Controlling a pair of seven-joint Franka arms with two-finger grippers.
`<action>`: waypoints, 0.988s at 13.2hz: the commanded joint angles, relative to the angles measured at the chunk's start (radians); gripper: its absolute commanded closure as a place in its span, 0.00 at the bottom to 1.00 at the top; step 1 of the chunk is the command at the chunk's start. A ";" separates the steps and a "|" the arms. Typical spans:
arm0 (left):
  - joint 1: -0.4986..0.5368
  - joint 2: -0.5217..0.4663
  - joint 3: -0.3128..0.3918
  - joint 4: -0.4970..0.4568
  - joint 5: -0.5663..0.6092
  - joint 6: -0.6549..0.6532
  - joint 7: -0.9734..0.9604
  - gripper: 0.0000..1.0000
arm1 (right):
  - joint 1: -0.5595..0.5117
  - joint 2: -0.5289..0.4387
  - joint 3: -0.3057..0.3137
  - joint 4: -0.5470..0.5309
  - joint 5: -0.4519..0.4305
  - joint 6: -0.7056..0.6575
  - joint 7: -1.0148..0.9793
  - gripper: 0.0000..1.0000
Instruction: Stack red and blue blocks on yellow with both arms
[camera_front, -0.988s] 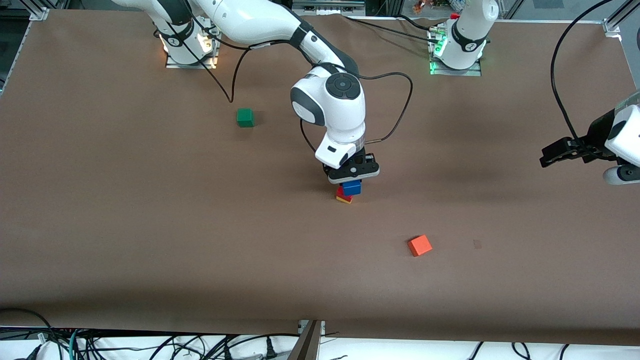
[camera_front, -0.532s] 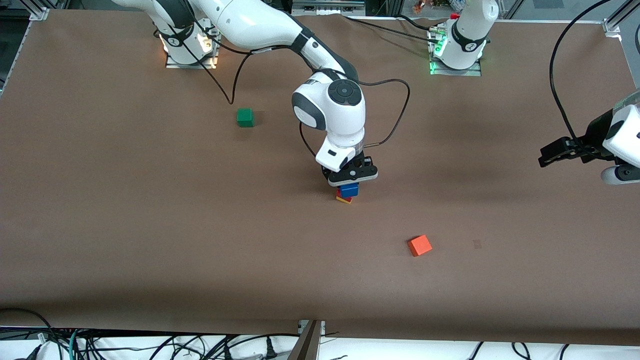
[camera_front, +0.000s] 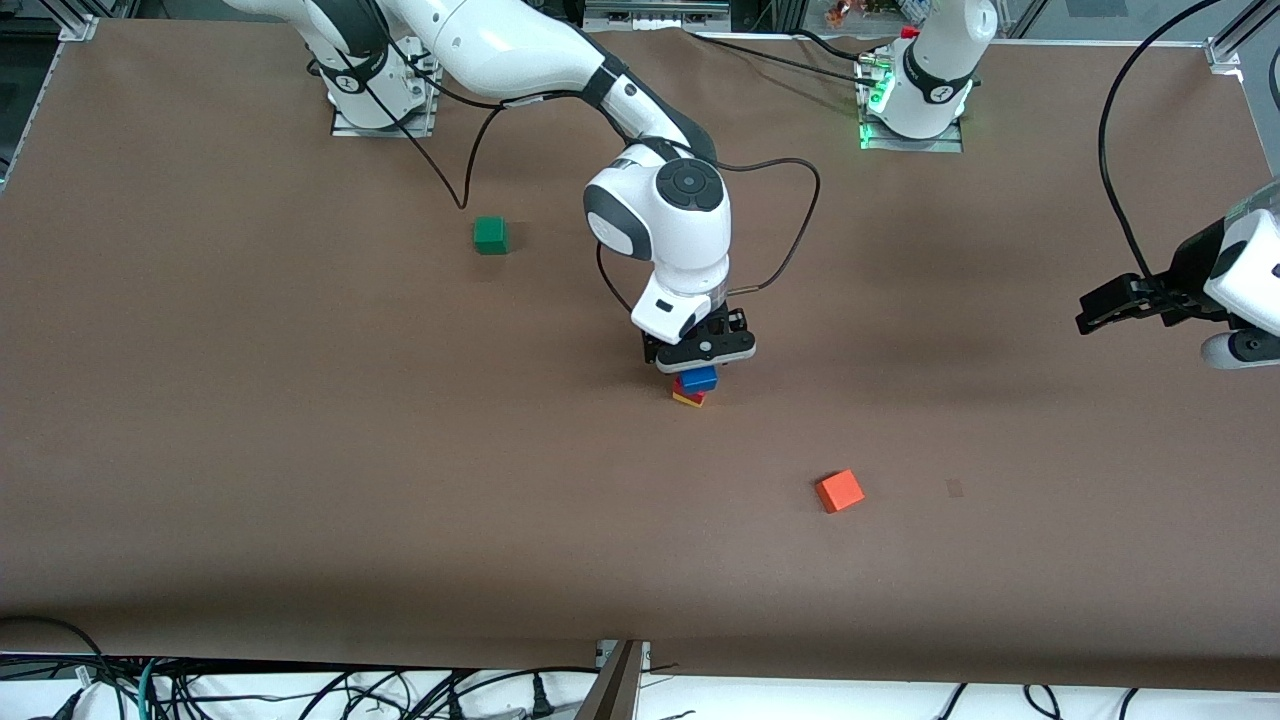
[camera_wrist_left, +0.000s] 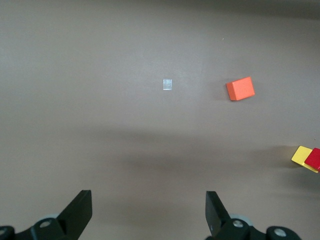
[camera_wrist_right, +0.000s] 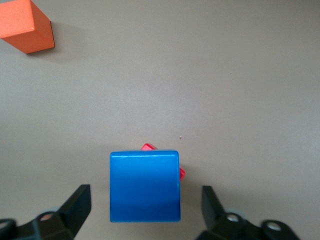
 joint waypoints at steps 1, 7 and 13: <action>-0.006 -0.001 0.003 0.004 0.006 0.005 0.019 0.00 | 0.005 -0.004 -0.011 0.034 -0.011 -0.064 -0.001 0.00; -0.007 -0.001 0.003 0.004 0.006 0.003 0.012 0.00 | -0.166 -0.229 -0.008 0.028 0.139 -0.315 -0.021 0.00; -0.009 0.001 0.001 0.010 0.016 0.003 0.016 0.00 | -0.483 -0.487 -0.011 -0.111 0.285 -0.611 -0.362 0.00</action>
